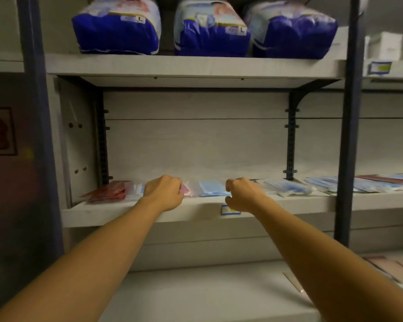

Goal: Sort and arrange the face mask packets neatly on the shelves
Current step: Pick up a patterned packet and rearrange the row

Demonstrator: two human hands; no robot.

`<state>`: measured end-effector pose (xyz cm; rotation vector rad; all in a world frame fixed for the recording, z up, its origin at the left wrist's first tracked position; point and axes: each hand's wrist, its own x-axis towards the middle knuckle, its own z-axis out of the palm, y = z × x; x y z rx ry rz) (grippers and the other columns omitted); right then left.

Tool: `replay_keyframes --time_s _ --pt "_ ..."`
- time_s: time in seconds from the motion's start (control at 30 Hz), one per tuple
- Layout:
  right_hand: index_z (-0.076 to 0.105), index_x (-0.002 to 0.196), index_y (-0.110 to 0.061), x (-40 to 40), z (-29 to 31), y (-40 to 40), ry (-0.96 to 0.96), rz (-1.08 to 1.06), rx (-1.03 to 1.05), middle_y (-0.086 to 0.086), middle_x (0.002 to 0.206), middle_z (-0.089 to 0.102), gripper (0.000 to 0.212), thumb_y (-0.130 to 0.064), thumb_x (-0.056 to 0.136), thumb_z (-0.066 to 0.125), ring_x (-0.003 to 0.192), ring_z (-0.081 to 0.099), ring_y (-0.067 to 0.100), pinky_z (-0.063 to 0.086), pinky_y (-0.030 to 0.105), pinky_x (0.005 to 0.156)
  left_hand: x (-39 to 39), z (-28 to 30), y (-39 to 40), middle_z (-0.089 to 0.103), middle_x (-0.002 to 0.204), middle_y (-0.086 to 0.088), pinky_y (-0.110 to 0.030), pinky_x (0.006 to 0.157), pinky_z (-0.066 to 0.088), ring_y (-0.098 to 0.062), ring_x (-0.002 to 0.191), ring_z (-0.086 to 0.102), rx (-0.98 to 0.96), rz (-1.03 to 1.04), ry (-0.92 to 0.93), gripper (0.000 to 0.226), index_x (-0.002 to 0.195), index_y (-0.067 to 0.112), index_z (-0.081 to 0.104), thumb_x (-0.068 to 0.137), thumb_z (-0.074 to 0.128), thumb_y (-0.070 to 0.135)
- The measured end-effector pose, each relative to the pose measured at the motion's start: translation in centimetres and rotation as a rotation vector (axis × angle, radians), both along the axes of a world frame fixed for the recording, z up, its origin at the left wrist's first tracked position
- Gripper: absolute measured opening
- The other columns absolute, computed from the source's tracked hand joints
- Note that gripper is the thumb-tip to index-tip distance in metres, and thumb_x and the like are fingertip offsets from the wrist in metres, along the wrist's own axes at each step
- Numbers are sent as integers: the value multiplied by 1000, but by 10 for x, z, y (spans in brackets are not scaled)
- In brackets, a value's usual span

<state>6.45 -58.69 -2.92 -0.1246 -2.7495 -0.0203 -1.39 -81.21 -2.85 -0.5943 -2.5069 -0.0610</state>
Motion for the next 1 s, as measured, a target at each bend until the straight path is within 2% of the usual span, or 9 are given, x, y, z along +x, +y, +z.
replay_keyframes --time_s 0.1,0.23,0.37,0.47,0.57,0.77,0.87,1.0 --pt "56 123 -14 21 -2 25 -15 -37 19 11 116 62 33 -23 92 58 97 61 30 56 41 82 12 -4 24 67 118 -5 -35 78 53 -28 99 64 -9 -50 -35 28 116 25 66 95 50 33" --pt "56 124 -16 42 -7 62 9 -94 11 8 113 63 33 -25 93 58 94 61 24 57 37 81 23 -10 64 66 116 -5 -35 79 54 -28 96 64 6 -92 -62 24 113 25 66 96 49 33" --pt "54 126 -16 60 -14 108 -18 -112 -17 6 113 61 33 -23 93 59 92 61 21 57 37 82 36 -15 116 64 119 -5 -31 75 48 -29 101 63 1 -105 -99 27 114 23 66 92 51 26" --pt "55 125 -16 74 -15 146 -23 -122 -22 6 112 61 33 -23 93 61 94 60 21 57 36 86 48 -18 156 65 117 -6 -33 77 52 -29 100 64 -11 -124 -118 26 112 21 68 92 52 22" --pt "53 127 -17 91 -15 188 -42 -124 0 6 117 60 34 -24 95 59 93 56 21 51 31 79 61 -21 200 65 117 -7 -35 80 54 -30 98 63 -21 -154 -115 26 113 19 65 95 48 22" --pt "55 119 -18 120 -17 273 -43 -145 26 6 110 61 28 -24 92 62 92 62 22 59 39 84 90 -16 293 63 123 -7 -36 79 52 -30 106 61 -6 -175 -105 31 120 20 64 95 46 21" --pt "55 122 -18 132 -15 313 -46 -153 41 8 116 63 32 -27 93 63 99 62 24 58 40 86 106 -19 336 63 121 -6 -34 73 50 -27 102 62 7 -195 -114 32 123 20 62 94 47 21" --pt "55 129 -16 143 -18 362 -41 -161 38 7 124 62 36 -25 95 63 102 61 23 56 35 89 121 -25 381 65 119 -5 -32 74 51 -26 98 63 39 -229 -152 36 125 24 63 93 48 19"
